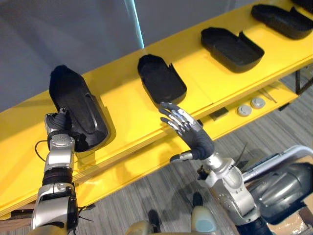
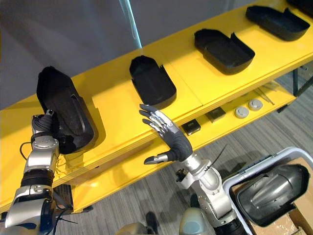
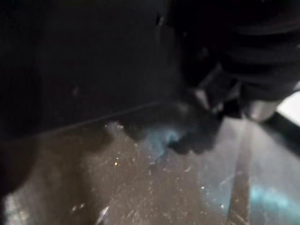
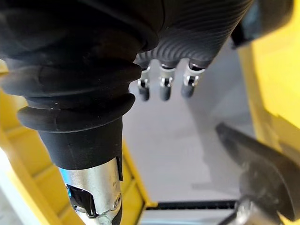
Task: Walk over and take plastic housings, then place them on the shelf
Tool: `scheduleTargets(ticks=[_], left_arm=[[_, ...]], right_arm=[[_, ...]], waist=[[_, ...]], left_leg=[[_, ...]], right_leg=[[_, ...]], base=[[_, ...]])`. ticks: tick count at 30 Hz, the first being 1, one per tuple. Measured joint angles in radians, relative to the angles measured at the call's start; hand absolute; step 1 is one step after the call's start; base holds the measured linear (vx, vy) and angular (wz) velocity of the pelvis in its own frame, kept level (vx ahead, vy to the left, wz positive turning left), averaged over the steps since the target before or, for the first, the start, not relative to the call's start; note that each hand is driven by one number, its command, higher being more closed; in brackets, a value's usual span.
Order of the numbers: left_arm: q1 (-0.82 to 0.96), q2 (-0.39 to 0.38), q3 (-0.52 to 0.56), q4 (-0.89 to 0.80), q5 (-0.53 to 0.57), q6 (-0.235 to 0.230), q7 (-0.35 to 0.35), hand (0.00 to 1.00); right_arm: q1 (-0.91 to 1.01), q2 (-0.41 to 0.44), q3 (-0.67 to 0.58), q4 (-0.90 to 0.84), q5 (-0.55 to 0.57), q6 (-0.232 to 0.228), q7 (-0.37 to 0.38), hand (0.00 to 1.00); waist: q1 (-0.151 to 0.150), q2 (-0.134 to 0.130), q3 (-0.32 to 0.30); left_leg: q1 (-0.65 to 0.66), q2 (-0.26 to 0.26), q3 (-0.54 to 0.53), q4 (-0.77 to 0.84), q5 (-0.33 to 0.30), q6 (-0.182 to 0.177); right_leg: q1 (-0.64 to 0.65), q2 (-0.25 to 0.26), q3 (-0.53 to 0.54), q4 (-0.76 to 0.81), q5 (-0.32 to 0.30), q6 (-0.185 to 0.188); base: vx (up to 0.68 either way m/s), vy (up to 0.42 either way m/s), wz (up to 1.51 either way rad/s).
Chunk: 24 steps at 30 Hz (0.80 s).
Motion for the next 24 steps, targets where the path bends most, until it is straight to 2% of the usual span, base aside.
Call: scheduleTargets(ticks=[12, 19, 21, 24], left_arm=[[-0.084, 0.0, -0.035, 0.015, 0.033, 0.027, 0.009, 1.0], [-0.187, 0.002, -0.034, 0.018, 0.017, 0.072, 0.059, 1.0], [-0.228, 0.016, -0.034, 0.02, 0.017, 0.099, 0.065, 1.0], [-0.269, 0.055, -0.034, 0.027, 0.016, 0.133, 0.078, 1.0]], right_arm=[[-0.015, -0.006, 0.057, -0.071, 0.0, 0.011, -0.03, 0.0], [-0.044, -0.018, 0.066, -0.11, 0.001, 0.011, -0.026, 0.0], [-0.056, -0.023, 0.066, -0.131, 0.001, 0.011, -0.026, 0.0], [-0.061, -0.024, 0.066, -0.145, 0.001, 0.009, -0.029, 0.0]], waist=[[-0.005, -0.01, 0.05], [-0.021, -0.019, 0.082], [-0.031, -0.028, 0.09], [-0.029, -0.042, 0.105]], left_leg=[[-0.03, -0.016, 0.054, 0.008, 0.002, 0.0], [-0.067, -0.009, 0.084, 0.023, -0.001, -0.005], [-0.087, -0.006, 0.087, 0.031, -0.003, -0.005], [-0.107, 0.011, 0.102, 0.063, -0.02, -0.01]], right_leg=[[-0.127, -0.023, 0.063, 0.146, -0.043, -0.001], [-0.179, -0.015, 0.087, 0.172, -0.043, -0.001], [-0.191, -0.012, 0.09, 0.162, -0.032, 0.002], [-0.19, 0.005, 0.096, 0.131, -0.006, 0.002]], base=[[-0.04, -0.009, -0.1], [0.0, -0.021, -0.08], [0.0, -0.001, -0.04], [0.01, 0.002, -0.12]])
